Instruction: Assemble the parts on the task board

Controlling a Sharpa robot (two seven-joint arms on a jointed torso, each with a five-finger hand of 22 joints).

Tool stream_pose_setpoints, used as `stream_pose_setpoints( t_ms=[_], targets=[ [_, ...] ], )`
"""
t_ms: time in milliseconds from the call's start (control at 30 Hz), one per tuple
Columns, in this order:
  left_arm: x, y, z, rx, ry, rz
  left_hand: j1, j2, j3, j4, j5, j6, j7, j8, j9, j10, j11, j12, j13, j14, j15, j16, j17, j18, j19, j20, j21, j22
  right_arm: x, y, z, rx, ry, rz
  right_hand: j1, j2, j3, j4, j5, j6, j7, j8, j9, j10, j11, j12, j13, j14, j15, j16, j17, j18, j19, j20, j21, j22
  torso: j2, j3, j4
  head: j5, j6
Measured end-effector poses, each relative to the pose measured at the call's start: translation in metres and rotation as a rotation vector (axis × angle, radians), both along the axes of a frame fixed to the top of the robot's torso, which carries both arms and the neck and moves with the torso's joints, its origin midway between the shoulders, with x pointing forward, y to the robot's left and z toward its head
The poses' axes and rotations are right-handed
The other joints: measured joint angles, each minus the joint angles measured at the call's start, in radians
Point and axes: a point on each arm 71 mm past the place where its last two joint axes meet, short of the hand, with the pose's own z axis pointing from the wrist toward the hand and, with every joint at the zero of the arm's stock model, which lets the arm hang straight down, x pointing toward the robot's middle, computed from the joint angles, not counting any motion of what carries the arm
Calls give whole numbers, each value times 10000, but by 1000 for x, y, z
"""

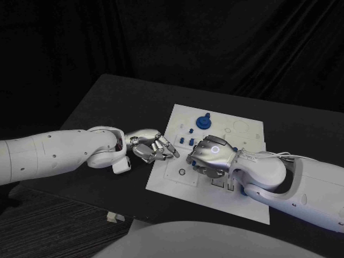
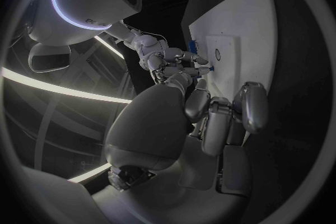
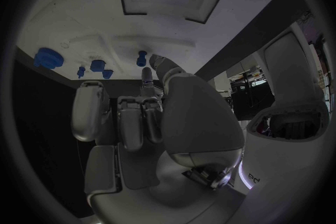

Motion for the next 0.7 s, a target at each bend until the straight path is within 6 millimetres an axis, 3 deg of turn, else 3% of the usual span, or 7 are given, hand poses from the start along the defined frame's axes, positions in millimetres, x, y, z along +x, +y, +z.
stream_pose_setpoints(
  t_ms=[233,467,600,700],
  targets=[
    [0,0,0,24,15,10,0,0,0,0,0,0,0,0,0,0,-1,0,0,-10,12,0,0,0,0,0,0,0,0,-1,0,38,175,-40,-322,-133,-347,347,-953,-544,27,-329,-333,0,0,0,-1,0,0,0,0,-1,-50,-22,-134,-1,0,0,0,0,0],
    [0,1,0,53,25,33,-40,-38,-1,0,0,0,0,0,-11,0,0,0,0,-10,13,0,-1,0,0,0,0,0,2,-7,0,127,256,-179,-518,-245,-909,1081,-2174,-2042,26,-329,-1093,0,0,0,-2,0,0,0,0,-1,-76,-48,-330,-1,0,0,0,-6,0],
    [0,3,0,69,27,66,-41,-38,-1,0,0,0,0,0,-11,0,0,0,0,-21,3,0,-1,0,0,0,0,0,3,-16,2,428,266,-337,-612,-339,-1064,1454,-2411,-2168,58,-329,-1287,0,0,0,-2,0,0,0,0,-1,-75,-47,-330,-1,0,1,0,-28,0],
    [-1,5,0,74,21,93,-41,-38,-1,1,0,-4,-4,0,-11,0,-1,0,0,-49,-21,0,-1,0,-36,37,-40,0,6,-25,9,779,272,-545,-639,-309,-1131,1751,-2372,-2105,14,-296,-1358,0,0,0,-3,0,0,0,0,0,-75,-47,-330,-2,0,1,0,-124,0]
  ],
)
